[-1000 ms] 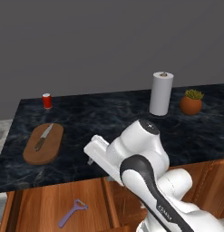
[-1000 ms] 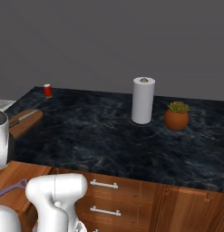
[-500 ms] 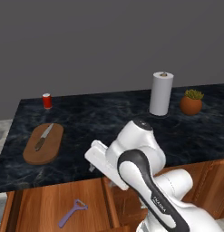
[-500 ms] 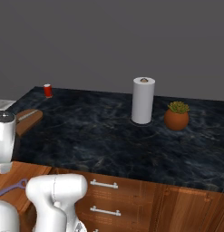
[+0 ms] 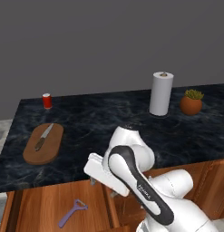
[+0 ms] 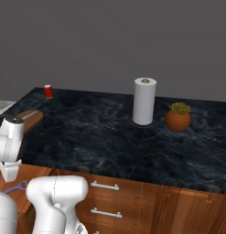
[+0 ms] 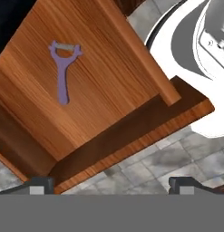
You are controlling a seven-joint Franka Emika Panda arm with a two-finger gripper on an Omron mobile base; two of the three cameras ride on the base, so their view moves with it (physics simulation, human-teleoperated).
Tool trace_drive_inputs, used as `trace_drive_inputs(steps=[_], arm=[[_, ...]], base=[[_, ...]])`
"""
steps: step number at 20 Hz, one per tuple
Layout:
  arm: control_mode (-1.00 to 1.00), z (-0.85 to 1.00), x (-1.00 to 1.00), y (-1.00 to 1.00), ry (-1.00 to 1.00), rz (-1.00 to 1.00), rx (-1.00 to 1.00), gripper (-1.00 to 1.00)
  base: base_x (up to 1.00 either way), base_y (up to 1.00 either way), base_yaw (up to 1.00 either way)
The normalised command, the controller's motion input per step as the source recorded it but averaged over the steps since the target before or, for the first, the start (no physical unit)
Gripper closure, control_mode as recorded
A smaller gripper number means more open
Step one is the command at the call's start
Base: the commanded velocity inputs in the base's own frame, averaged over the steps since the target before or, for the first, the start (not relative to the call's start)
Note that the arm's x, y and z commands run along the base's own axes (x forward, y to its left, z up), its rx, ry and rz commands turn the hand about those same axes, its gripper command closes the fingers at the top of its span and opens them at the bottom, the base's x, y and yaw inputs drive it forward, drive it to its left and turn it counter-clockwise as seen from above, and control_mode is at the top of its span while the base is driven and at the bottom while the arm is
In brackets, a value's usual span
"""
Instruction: Open the drawer on the left and place the cutting tools on the cutting board.
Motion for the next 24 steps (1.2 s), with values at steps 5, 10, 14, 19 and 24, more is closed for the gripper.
trace_drive_inputs(steps=[5, 10, 14, 19, 24], arm=[[-1.0, -0.53, -0.05, 0.0, -0.01, 0.24, -0.22, -1.0], [-1.0, -0.15, 0.0, 0.0, 0.01, 0.11, -0.09, -1.0], [-1.0, -0.14, 0.0, 0.0, 0.0, 0.0, 0.0, -1.0], [-1.0, -0.41, 0.0, 0.0, 0.0, 0.0, 0.0, -1.0], [-1.0, -0.36, 0.0, 0.0, 0.0, 0.06, -0.05, -1.0]], base=[[0.0, 0.0, 0.0], [0.0, 0.0, 0.0], [0.0, 0.0, 0.0], [0.0, 0.0, 0.0], [0.0, 0.0, 0.0]])
